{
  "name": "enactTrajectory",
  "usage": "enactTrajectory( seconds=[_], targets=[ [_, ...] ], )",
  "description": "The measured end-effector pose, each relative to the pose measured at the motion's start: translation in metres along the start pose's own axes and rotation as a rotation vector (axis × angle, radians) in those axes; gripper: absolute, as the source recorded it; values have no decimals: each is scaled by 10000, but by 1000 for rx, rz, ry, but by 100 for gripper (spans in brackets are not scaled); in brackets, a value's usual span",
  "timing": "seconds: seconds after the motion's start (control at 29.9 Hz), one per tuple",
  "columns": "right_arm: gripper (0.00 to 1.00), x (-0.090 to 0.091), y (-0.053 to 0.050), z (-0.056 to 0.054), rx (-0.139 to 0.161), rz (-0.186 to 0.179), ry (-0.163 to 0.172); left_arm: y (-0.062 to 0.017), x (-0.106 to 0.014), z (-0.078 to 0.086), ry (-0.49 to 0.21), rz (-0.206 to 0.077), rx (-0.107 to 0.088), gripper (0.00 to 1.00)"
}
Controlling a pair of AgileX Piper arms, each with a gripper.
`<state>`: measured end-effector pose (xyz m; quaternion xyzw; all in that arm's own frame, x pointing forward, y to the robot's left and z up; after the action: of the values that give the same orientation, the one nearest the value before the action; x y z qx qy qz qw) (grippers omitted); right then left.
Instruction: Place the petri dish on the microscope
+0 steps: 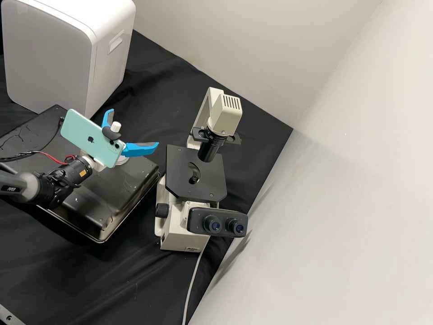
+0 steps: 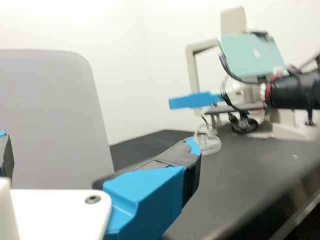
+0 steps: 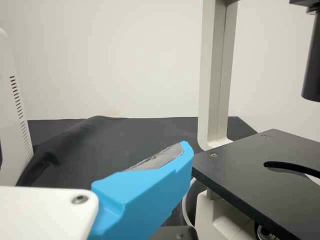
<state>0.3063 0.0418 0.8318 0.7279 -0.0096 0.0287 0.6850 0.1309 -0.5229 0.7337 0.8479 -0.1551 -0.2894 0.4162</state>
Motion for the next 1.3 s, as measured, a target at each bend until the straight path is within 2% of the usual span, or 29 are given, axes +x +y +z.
enactTrajectory(
  seconds=[0.33, 0.64, 0.8, 0.97, 1.1, 1.17, 1.3],
  targets=[
    [100, 0, 0, 0, 0, 0, 0, -19, 5, 10, -5, -11, 0, 100],
    [100, 0, 0, 0, 0, 0, 0, -57, 17, 9, -4, -32, 3, 100],
    [100, 0, 0, 0, 0, 0, 0, -111, 33, 2, -1, -62, 11, 100],
    [100, 0, 0, 0, 0, 0, 0, -211, 57, 3, 1, -117, 17, 100],
    [100, 0, 0, 0, 0, 0, 0, -268, 68, 0, 3, -148, 22, 100],
    [100, 0, 0, 0, 0, 0, 0, -288, 71, -1, 4, -158, 23, 100],
    [100, 0, 0, 0, 0, 0, 0, -292, 72, -1, 4, -161, 24, 100]
  ],
)
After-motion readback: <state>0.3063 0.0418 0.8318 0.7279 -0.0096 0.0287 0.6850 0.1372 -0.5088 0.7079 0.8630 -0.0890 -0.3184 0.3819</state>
